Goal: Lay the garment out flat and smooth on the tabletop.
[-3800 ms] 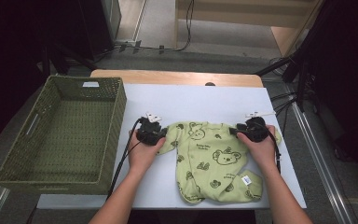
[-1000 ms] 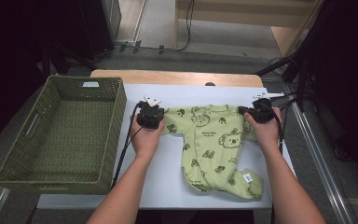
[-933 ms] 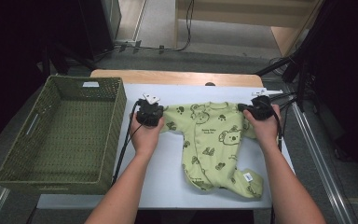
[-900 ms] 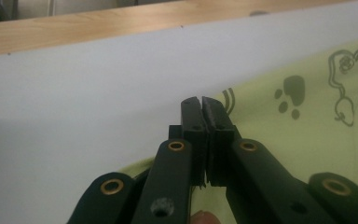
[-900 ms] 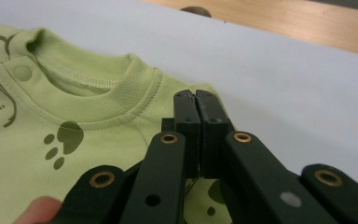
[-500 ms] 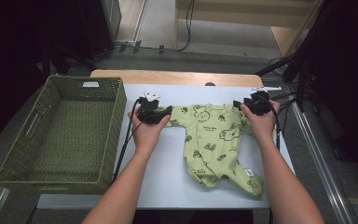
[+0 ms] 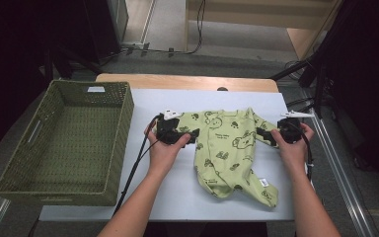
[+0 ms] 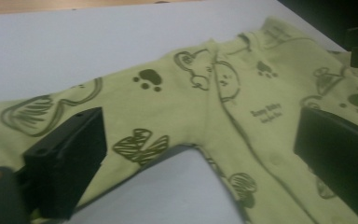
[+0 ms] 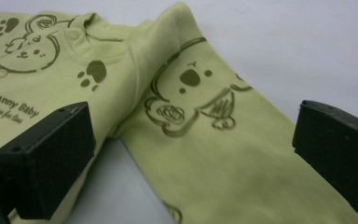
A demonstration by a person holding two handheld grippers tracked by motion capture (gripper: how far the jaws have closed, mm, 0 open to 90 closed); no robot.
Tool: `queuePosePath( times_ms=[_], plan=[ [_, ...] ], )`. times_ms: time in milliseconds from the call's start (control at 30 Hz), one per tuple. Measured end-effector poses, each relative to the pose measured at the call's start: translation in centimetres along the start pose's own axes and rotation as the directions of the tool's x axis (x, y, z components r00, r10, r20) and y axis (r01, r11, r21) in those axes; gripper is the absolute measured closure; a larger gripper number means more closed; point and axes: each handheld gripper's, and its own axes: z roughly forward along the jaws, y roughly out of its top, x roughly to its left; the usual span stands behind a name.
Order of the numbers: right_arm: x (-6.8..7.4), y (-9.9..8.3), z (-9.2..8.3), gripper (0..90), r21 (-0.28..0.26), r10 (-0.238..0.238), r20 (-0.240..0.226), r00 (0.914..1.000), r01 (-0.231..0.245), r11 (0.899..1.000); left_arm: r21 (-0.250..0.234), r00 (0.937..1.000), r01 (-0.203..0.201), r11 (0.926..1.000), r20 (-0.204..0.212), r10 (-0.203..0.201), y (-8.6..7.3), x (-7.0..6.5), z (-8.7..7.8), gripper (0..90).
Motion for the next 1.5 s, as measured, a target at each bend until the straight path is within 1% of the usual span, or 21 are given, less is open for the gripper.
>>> queuePosePath(
  times_ms=[167, 200, 300, 333, 367, 433, 467, 533, 567, 633, 700, 733, 800, 867, 933, 1033, 1133, 1233, 1367, 1433, 1500],
  plan=[
    [-1.4, -1.6, -2.5, 0.0, -0.015, 0.026, 0.038, 0.9989, -0.025, 1.000, 0.008, 0.9985, -0.034, 0.9994, 0.042, 0.034, -0.5, -1.1, -0.2, 0.0],
    [-1.7, -1.8, -2.9, 0.0, -0.017, 0.028, 0.049, 0.9984, -0.027, 0.999, 0.011, 0.9979, -0.034, 0.9994, 0.056, 0.034, -0.7, -1.2, -0.2, 0.0],
    [-2.9, -2.3, -4.1, 0.0, -0.006, 0.067, 0.064, 0.9957, -0.067, 0.998, 0.025, 0.9964, -0.044, 0.9987, 0.073, 0.042, -1.4, -1.6, -0.2, 0.0],
    [-3.3, -2.5, -4.4, 0.0, -0.007, 0.077, 0.066, 0.9949, -0.077, 0.997, 0.027, 0.9963, -0.042, 0.9987, 0.076, 0.040, -1.7, -1.8, -0.3, 1.3],
    [-3.6, -2.6, -4.5, 2.6, 0.001, 0.084, 0.066, 0.9943, -0.084, 0.996, 0.029, 0.9960, -0.039, 0.9988, 0.082, 0.037, -1.9, -1.9, -0.3, 3.4],
    [-3.8, -2.8, -4.5, 10.1, 0.015, 0.093, 0.098, 0.9909, -0.095, 0.995, 0.031, 0.9958, -0.027, 0.9991, 0.088, 0.025, -2.4, -2.2, -0.3, 9.0],
    [-3.9, -2.9, -4.4, 14.6, 0.022, 0.099, 0.104, 0.9897, -0.101, 0.995, 0.038, 0.9967, -0.025, 0.9990, 0.078, 0.022, -2.5, -2.5, -0.2, 14.7],
    [-3.9, -3.1, -4.0, 18.5, 0.044, 0.111, 0.104, 0.9884, -0.116, 0.992, 0.054, 0.9965, -0.038, 0.9978, 0.077, 0.033, -2.9, -3.0, 0.1, 24.0],
    [-3.8, -3.1, -3.7, 23.3, 0.052, 0.108, 0.109, 0.9882, -0.114, 0.992, 0.075, 0.9973, -0.048, 0.9960, 0.058, 0.044, -3.0, -3.2, 0.4, 31.5],
    [-3.6, -3.1, -3.0, 31.8, 0.075, 0.099, 0.107, 0.9893, -0.108, 0.991, 0.111, 0.9971, -0.056, 0.9922, 0.057, 0.050, -3.5, -3.6, 1.0, 42.9],
    [-3.3, -3.1, -2.4, 46.8, 0.100, 0.078, 0.130, 0.9884, -0.091, 0.991, 0.139, 0.9968, -0.073, 0.9875, 0.040, 0.069, -3.9, -3.9, 1.5, 54.6],
    [-3.3, -3.0, -2.3, 56.5, 0.108, 0.068, 0.138, 0.9881, -0.083, 0.991, 0.148, 0.9965, -0.077, 0.9859, 0.044, 0.071, -4.1, -4.0, 1.7, 59.0],
    [-3.6, -2.9, -2.3, 73.6, 0.105, 0.070, 0.119, 0.9904, -0.083, 0.991, 0.163, 0.9958, -0.088, 0.9827, 0.041, 0.082, -4.4, -4.2, 2.0, 66.9],
    [-3.8, -2.6, -2.6, 79.8, 0.092, 0.064, 0.127, 0.9898, -0.076, 0.993, 0.161, 0.9951, -0.096, 0.9824, 0.039, 0.091, -4.6, -4.4, 2.1, 74.7],
    [-4.1, -2.1, -3.1, 81.2, 0.069, 0.056, 0.140, 0.9886, -0.066, 0.995, 0.167, 0.9946, -0.103, 0.9805, 0.025, 0.100, -4.7, -4.5, 2.2, 81.7],
    [-4.7, -1.3, -4.1, 81.4, 0.021, 0.056, 0.178, 0.9825, -0.061, 0.998, 0.168, 0.9955, -0.094, 0.9812, 0.024, 0.092, -4.7, -4.4, 2.2, 86.6],
    [-5.5, -0.6, -5.0, 81.4, -0.031, 0.065, 0.214, 0.9747, -0.060, 0.998, 0.169, 0.9950, -0.100, 0.9805, 0.024, 0.097, -4.7, -4.4, 2.2, 87.9],
    [-6.5, -0.2, -5.9, 81.0, -0.092, 0.077, 0.234, 0.9692, -0.057, 0.994, 0.170, 0.9950, -0.099, 0.9804, 0.026, 0.096, -4.7, -4.4, 2.3, 88.4],
    [-7.9, 0.2, -6.7, 79.9, -0.121, 0.101, 0.260, 0.9604, -0.072, 0.990, 0.173, 0.9956, -0.093, 0.9806, 0.029, 0.089, -4.7, -4.3, 2.3, 88.8],
    [-8.4, 0.2, -7.0, 74.1, -0.126, 0.109, 0.264, 0.9584, -0.078, 0.989, 0.173, 0.9956, -0.092, 0.9807, 0.031, 0.088, -4.7, -4.3, 2.3, 88.9],
    [-8.7, 0.2, -7.2, 61.1, -0.132, 0.123, 0.267, 0.9558, -0.090, 0.987, 0.170, 0.9958, -0.090, 0.9813, 0.033, 0.086, -4.7, -4.3, 2.3, 88.9]
  ],
)
